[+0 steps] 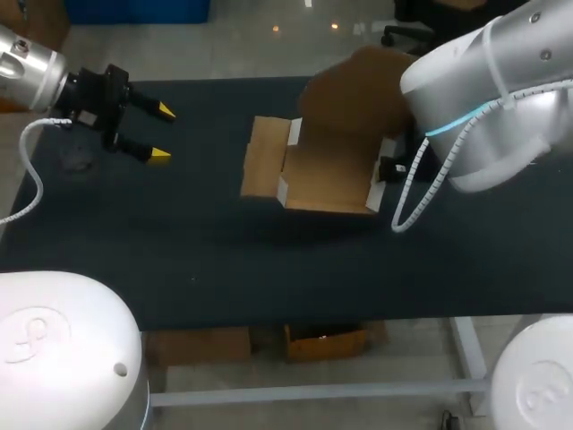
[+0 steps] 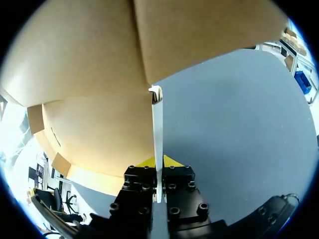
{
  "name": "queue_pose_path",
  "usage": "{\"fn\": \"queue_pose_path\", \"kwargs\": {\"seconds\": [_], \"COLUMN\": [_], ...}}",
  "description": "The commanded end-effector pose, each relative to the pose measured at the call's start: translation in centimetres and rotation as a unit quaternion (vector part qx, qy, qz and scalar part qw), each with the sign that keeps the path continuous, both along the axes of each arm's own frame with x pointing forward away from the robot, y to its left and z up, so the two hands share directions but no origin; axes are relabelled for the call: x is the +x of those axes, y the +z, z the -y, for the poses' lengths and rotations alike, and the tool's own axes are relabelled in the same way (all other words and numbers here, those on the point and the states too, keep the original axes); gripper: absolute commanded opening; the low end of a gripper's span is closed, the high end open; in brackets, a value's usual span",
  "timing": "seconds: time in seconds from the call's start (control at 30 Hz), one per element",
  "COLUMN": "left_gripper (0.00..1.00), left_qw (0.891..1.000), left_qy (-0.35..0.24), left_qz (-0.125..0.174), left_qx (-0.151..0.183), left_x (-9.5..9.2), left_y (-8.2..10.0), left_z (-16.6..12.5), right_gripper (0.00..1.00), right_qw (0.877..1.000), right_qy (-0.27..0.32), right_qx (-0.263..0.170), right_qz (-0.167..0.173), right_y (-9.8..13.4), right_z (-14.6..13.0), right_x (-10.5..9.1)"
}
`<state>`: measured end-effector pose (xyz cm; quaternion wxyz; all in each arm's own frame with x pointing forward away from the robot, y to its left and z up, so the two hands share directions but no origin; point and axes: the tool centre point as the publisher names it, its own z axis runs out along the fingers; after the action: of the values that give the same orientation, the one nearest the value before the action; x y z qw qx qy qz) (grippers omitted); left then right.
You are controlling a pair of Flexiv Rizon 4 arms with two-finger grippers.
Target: Assemble the packaging by folding the flat box into shape, placing the metal phone stand inside, and closing the box properly
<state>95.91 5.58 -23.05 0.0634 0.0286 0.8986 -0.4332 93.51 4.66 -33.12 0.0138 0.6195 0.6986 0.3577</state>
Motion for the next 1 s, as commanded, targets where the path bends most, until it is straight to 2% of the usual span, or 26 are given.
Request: {"fn": "queue_pose_path", "kwargs": {"seconds": [0.03, 0.3, 0.4, 0.57, 0.7, 1.0], "left_gripper": [1.00, 1.00, 1.00, 1.00, 1.00, 1.00], "left_qw": [1.000, 1.000, 1.000, 1.000, 1.000, 1.000], "left_qy": [0.001, 0.001, 0.006, 0.013, 0.015, 0.011], "left_qz": [0.000, -0.002, -0.003, -0.006, -0.006, -0.001], "left_qx": [0.001, 0.002, 0.006, 0.005, 0.008, 0.010], "left_x": [-0.1, -0.1, -0.1, 0.0, 0.2, 0.2], "left_y": [0.0, -0.1, -0.4, -0.8, -1.1, -1.5], "left_z": [0.0, 0.2, 0.3, 0.0, -0.2, -0.5], "right_gripper": [0.00, 0.00, 0.00, 0.00, 0.00, 0.00], "right_qw": [0.977, 0.977, 0.971, 0.965, 0.956, 0.946], "right_qy": [0.090, 0.090, 0.088, 0.081, 0.070, 0.062], "right_qx": [-0.050, -0.050, -0.062, -0.067, -0.090, -0.112], "right_qz": [-0.188, -0.188, -0.215, -0.240, -0.269, -0.299], "right_y": [0.4, 0.4, 0.3, -0.1, -0.5, -0.6], "right_z": [0.1, 0.1, 0.0, -0.1, -0.1, -0.2], "right_x": [0.1, 0.1, 0.5, 0.4, 0.2, -0.1]}}
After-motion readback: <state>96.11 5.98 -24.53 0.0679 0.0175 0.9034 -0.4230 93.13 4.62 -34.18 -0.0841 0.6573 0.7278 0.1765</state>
